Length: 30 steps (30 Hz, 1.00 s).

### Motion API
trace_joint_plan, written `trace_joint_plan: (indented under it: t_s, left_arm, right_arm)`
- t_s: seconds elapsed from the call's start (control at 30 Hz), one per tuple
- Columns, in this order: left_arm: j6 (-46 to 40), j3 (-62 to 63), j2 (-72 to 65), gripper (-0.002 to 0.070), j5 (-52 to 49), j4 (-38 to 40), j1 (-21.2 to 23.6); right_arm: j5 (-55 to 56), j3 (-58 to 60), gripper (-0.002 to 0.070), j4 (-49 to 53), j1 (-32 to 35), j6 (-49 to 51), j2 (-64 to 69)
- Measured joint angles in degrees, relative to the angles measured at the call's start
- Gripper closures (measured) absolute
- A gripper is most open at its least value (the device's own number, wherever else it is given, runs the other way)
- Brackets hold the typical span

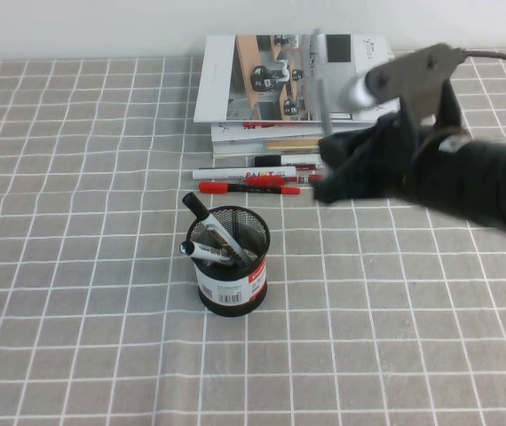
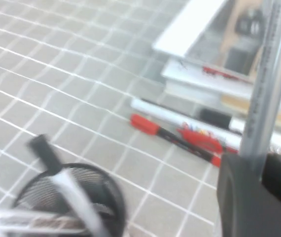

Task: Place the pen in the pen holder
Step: Place the pen onto the pen holder

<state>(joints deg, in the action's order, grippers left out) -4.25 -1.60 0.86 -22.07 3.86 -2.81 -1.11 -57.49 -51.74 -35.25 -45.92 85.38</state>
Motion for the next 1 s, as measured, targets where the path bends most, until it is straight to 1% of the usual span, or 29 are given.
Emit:
trace_joint_plan:
  t_s: [0.17,0.27,0.33,0.83,0.9,0.93,1.0]
  left_arm:
    - [0.0,0.0,0.0,0.0678,0.0,0.0,0.0]
    - [0.0,0.0,0.0,0.0678,0.0,0.0,0.0]
    - [0.0,0.0,0.0,0.0678,0.0,0.0,0.0]
    - [0.0,0.0,0.0,0.0678,0.0,0.0,0.0]
    - [0.0,0.0,0.0,0.0678,0.0,0.0,0.0]
    - [0.0,0.0,0.0,0.0678,0.0,0.0,0.0]
    - [0.0,0.0,0.0,0.0678,0.0,0.0,0.0]
  right_arm:
    - [1.4,1.8,0.0645,-3.0,-8.6,-8.7,-2.2]
    - [2.3,2.0,0.0645,-3.1,-13.3,-11.1,-2.2]
    - [3.2,2.0,0.0645,-3.3,-15.0,-11.9,-2.2]
    - [5.4,2.0,0.0645,-4.4,-15.7,-12.2,-2.2]
    - [6.2,2.3,0.0645,-0.2,-15.7,-8.8,-2.2]
    - [7.4,2.8,0.0645,3.8,-15.7,-3.4,-2.2]
    - [13.3,5.0,0.0645,17.6,-15.8,14.8,-2.2]
